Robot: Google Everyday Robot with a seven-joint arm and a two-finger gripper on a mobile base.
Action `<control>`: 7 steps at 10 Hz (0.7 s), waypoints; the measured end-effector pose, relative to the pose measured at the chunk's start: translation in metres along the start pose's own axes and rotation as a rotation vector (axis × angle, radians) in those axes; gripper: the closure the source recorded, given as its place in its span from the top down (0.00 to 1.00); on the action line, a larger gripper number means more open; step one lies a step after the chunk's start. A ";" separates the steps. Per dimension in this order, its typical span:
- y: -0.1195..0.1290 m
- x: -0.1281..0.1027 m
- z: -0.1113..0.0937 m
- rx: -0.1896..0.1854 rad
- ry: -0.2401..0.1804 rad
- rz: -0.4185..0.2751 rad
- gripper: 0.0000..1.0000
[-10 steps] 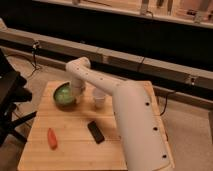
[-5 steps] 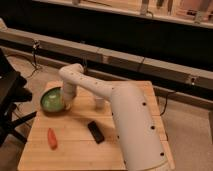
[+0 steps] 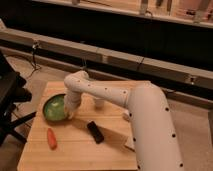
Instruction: Drag the ceramic bowl in a circle
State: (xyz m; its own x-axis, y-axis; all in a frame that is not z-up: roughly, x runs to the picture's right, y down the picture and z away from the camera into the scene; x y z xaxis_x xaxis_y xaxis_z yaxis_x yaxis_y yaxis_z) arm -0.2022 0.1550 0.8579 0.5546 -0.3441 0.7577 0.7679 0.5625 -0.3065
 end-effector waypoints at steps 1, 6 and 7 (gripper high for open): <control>-0.002 0.002 -0.002 -0.002 -0.002 0.007 0.00; 0.004 0.032 -0.021 0.000 -0.020 0.071 0.00; 0.005 0.033 -0.023 0.002 -0.024 0.082 0.00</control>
State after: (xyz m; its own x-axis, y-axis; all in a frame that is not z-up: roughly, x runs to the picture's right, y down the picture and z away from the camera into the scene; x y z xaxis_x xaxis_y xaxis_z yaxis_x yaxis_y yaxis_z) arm -0.1725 0.1292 0.8680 0.6075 -0.2789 0.7438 0.7198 0.5893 -0.3669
